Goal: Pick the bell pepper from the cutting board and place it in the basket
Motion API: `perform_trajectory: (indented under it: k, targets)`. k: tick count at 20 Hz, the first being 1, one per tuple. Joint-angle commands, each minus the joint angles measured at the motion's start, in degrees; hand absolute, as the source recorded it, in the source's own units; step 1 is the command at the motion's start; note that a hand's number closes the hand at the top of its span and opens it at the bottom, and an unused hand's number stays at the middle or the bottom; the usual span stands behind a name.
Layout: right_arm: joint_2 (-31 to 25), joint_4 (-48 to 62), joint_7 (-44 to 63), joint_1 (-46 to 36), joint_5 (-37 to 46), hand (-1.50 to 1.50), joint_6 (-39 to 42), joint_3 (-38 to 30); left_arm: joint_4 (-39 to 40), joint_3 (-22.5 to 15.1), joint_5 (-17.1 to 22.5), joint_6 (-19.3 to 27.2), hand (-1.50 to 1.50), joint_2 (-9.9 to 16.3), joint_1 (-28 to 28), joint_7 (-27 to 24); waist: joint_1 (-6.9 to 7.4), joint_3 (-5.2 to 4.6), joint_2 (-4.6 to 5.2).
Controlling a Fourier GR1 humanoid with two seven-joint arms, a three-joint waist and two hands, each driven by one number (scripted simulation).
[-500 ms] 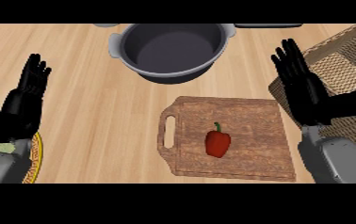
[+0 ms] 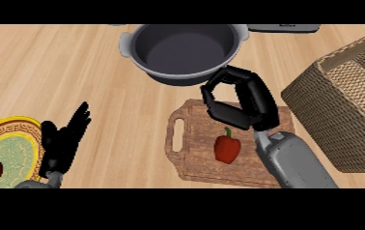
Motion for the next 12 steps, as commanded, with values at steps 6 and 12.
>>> perform_trajectory:
  k: [6, 12]
  targets:
    - [8.89, 9.29, 16.95, -7.59, 27.16, -1.50, -18.51, 17.06, 0.31, -2.15, 0.80, -0.64, 0.00, 0.03, 4.08, 6.51, -1.12, -0.35, -0.93]
    - [-6.60, 10.08, 36.50, -16.62, 39.55, -1.50, -9.40, 16.09, 0.07, -1.04, 1.06, 0.07, 0.00, 0.31, 6.21, 5.72, -4.01, -0.65, -2.40]
